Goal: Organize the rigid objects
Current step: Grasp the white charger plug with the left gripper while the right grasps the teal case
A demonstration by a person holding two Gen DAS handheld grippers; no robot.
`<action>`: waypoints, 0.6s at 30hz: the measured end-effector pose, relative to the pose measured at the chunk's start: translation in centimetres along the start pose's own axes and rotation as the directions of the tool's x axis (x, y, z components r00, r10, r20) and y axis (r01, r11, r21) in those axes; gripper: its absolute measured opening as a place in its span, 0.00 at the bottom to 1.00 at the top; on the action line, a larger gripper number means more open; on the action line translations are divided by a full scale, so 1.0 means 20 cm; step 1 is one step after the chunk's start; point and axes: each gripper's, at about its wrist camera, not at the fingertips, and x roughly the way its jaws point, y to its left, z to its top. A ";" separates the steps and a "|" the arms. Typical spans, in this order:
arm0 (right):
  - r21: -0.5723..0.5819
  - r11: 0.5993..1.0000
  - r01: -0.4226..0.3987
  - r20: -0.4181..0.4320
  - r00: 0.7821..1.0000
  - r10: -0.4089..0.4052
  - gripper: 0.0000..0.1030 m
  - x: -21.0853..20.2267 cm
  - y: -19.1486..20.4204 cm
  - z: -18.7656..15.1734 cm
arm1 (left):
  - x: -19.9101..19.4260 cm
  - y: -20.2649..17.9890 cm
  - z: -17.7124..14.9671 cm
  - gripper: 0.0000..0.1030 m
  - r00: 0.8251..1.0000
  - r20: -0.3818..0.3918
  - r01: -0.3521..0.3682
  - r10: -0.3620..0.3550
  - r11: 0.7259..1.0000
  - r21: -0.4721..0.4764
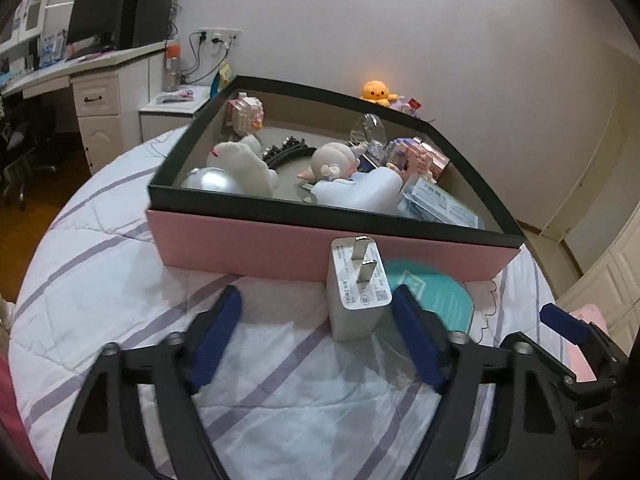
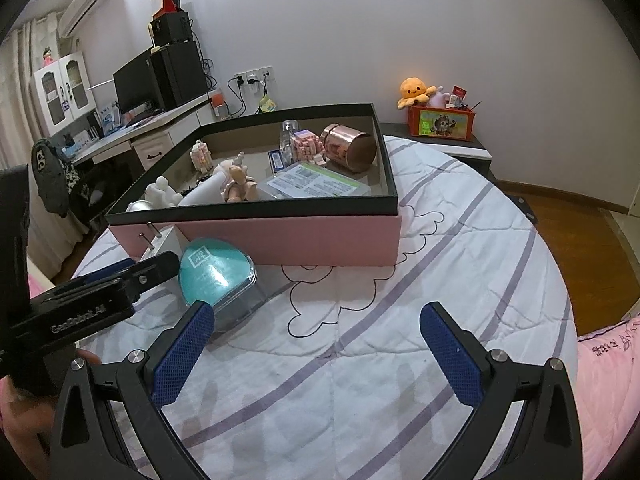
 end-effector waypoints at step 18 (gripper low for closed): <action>-0.110 0.990 -0.088 -0.075 0.994 0.080 1.00 0.11 0.18 0.02 | 0.00 0.02 0.00 0.24 0.999 -0.046 0.018 -0.016 0.999 0.050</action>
